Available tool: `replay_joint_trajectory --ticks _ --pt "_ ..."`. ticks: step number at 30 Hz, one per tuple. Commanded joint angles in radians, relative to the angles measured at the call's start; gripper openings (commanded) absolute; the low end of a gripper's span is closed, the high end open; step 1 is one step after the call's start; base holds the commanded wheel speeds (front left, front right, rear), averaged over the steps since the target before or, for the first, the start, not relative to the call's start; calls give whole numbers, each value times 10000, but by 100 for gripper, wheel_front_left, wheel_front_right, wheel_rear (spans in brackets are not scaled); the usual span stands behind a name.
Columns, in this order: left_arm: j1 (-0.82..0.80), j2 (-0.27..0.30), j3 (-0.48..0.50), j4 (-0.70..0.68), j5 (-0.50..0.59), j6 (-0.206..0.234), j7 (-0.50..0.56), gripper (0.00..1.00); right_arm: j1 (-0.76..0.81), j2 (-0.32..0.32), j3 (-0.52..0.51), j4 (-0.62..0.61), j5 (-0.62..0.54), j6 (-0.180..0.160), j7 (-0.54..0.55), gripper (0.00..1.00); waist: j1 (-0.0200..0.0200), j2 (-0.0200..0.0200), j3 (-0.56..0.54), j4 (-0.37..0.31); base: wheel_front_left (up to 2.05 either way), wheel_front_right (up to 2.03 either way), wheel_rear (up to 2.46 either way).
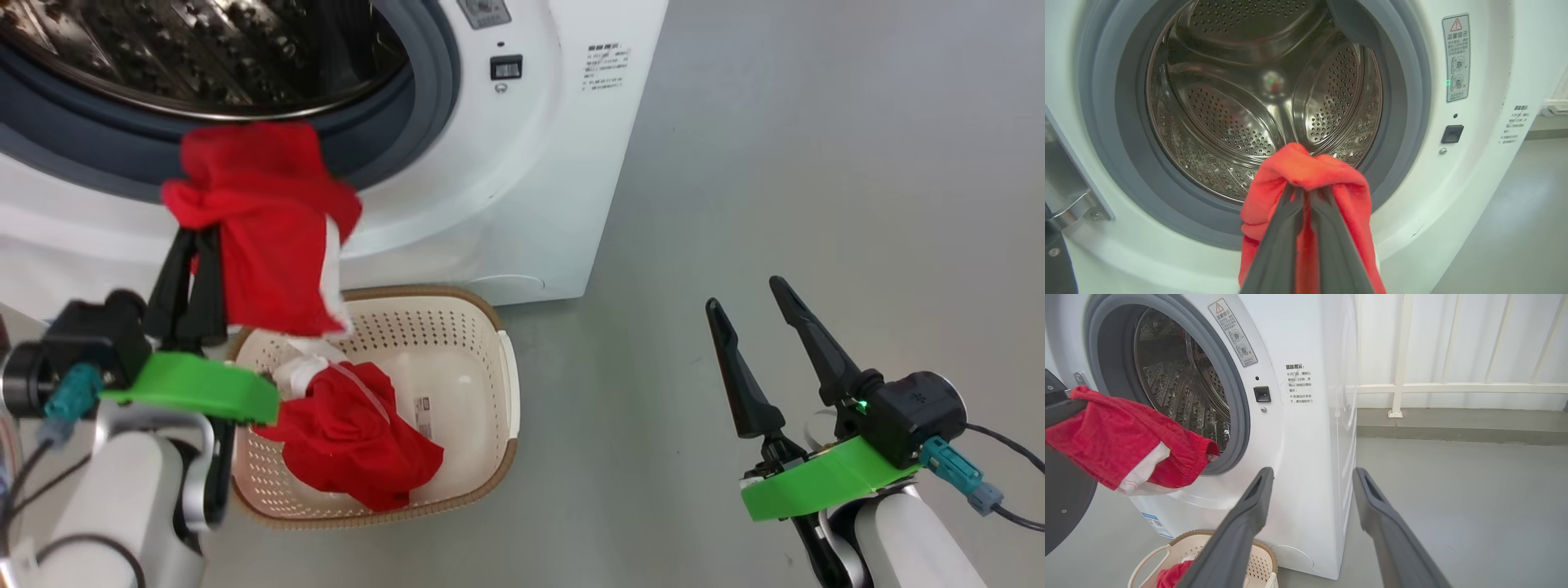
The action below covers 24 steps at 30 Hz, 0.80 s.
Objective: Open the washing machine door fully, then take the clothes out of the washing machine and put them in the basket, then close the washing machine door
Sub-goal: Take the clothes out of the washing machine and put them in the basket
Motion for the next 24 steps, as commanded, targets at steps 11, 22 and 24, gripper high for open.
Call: replay_joint_trajectory --ticks 11,22,24 --pt "1606 180 285 -1399 -247 385 102 0 308 -6 215 -179 149 62 -63 100 0 0 -644 89 0 0 0" --pt "1782 -472 -243 384 -757 -44 374 0 326 -6 241 -247 50 62 -63 100 0 0 -462 212 0 0 0" --pt "1617 -604 -316 1026 -806 -153 325 0 303 -6 268 -250 37 62 -63 100 0 0 -378 242 0 0 0"
